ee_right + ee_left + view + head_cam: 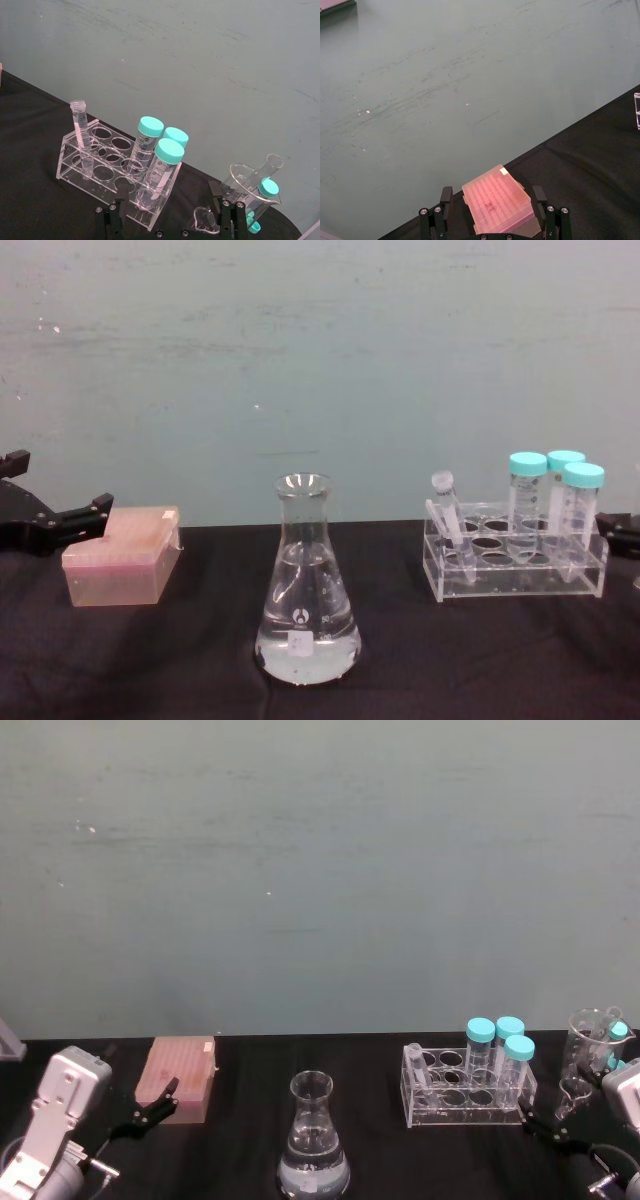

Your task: Pour the liquid from the test tube into the beaker using one hand.

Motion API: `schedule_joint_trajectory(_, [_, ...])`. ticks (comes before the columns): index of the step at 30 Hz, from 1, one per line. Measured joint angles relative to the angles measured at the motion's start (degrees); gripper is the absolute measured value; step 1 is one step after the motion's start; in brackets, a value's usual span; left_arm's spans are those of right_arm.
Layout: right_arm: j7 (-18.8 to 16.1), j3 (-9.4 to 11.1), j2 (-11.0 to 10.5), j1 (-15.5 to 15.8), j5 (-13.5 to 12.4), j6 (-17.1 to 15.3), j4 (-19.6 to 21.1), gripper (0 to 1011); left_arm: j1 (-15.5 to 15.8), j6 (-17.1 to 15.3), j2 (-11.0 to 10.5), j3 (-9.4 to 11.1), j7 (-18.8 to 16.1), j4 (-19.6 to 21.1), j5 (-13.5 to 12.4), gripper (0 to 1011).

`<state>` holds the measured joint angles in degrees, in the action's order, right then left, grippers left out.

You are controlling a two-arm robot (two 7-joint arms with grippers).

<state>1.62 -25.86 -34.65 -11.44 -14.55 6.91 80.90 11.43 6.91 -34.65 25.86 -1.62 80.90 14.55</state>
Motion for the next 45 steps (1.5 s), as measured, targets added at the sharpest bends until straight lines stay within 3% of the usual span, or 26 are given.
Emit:
schedule_joint_trajectory(41, [-0.01,0.01,0.01,0.00,0.00,0.00,0.00,1000,0.00,0.00,0.00,0.00,0.00,0.00,0.00,1000])
schedule_joint_trajectory(45, [-0.90,0.50,0.35,-1.09,0.90,0.26,-0.54,1000,0.00,0.00,0.00,0.00,0.00,0.00,0.00,1000])
